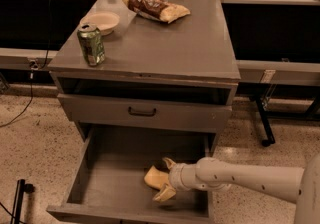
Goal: Pick sponge from middle drawer and place on counter
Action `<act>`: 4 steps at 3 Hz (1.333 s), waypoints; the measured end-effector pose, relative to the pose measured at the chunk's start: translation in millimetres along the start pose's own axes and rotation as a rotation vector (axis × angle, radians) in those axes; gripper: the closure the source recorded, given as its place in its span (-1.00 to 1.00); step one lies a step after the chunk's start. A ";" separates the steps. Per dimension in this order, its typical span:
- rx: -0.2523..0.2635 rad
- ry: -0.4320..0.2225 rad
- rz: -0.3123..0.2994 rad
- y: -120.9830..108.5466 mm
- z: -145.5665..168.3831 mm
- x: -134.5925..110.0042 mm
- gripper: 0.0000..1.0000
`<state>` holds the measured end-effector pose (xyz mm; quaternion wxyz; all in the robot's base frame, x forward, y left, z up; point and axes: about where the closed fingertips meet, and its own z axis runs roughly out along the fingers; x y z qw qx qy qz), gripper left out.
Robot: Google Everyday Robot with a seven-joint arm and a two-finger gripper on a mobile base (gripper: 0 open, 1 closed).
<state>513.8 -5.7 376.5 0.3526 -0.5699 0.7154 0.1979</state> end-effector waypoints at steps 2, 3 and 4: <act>-0.008 0.000 0.011 -1.6 3.2 6.7 -0.07; -0.034 -0.011 0.017 -1.6 5.9 8.7 0.55; -0.068 -0.090 -0.004 -3.0 -0.6 -7.6 0.99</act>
Offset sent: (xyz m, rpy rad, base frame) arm 0.0038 -0.0068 -0.0092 0.0041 0.0229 0.0019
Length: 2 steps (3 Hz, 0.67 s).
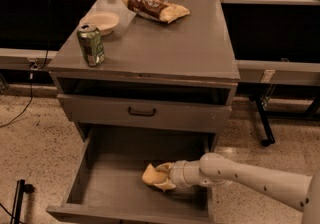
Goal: Pick sponge from middle drawer and place on counter
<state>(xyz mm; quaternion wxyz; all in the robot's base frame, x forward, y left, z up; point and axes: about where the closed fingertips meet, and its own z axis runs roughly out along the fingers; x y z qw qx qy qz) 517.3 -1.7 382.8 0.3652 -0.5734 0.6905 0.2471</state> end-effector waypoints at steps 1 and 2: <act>-0.042 -0.090 -0.095 4.9 -38.7 -40.1 1.00; -0.091 -0.126 -0.210 20.1 -95.4 -76.1 1.00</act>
Offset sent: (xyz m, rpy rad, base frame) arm -0.0654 -0.0557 0.2132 0.0768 -0.2408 0.3611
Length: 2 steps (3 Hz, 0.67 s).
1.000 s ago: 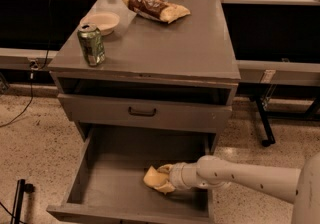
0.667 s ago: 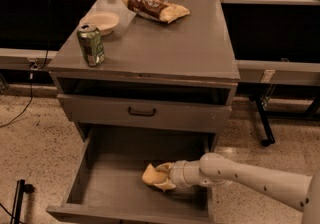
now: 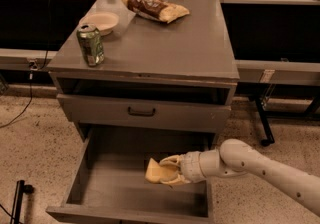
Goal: Pick sponge from middle drawer and place on counter
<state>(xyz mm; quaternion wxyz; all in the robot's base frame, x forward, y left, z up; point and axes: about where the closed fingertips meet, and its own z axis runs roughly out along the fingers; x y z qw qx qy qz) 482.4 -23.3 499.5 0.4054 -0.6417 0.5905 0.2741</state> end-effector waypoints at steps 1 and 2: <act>-0.063 0.022 -0.115 10.1 -55.2 -38.7 1.00; -0.121 0.052 -0.241 -3.0 -112.1 -78.3 1.00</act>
Offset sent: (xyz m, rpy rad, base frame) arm -0.0525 -0.0952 0.2085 -0.1484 -0.1554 0.4615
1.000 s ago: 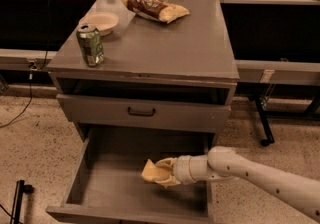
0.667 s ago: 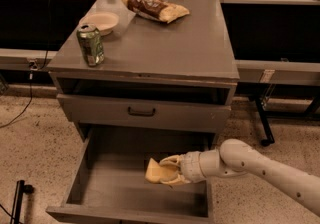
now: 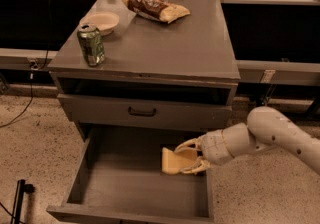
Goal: Pick sponge from middle drawer and place on counter
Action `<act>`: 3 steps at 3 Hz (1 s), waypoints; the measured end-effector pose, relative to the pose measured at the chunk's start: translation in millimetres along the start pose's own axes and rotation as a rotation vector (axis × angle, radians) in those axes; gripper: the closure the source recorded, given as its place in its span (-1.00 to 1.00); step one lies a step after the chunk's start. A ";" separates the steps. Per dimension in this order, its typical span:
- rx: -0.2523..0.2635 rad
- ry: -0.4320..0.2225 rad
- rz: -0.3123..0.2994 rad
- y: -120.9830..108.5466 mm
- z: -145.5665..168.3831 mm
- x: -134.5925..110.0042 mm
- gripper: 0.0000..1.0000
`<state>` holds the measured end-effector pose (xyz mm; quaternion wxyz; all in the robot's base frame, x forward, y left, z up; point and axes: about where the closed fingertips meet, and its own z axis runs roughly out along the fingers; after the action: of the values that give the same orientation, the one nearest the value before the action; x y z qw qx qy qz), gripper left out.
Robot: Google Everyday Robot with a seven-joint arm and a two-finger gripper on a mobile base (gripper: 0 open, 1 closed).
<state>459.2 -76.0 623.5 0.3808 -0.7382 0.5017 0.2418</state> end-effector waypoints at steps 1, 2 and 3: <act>-0.044 0.044 -0.073 -13.3 -62.7 -34.0 1.00; -0.070 0.045 -0.093 -35.1 -123.2 -60.5 1.00; -0.070 0.050 -0.089 -64.3 -180.1 -85.4 1.00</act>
Offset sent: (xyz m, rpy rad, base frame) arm 0.0195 -0.1108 0.2284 -0.0719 -0.0381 0.1475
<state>481.7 -160.1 814.0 0.3527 -0.7784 0.4688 0.2235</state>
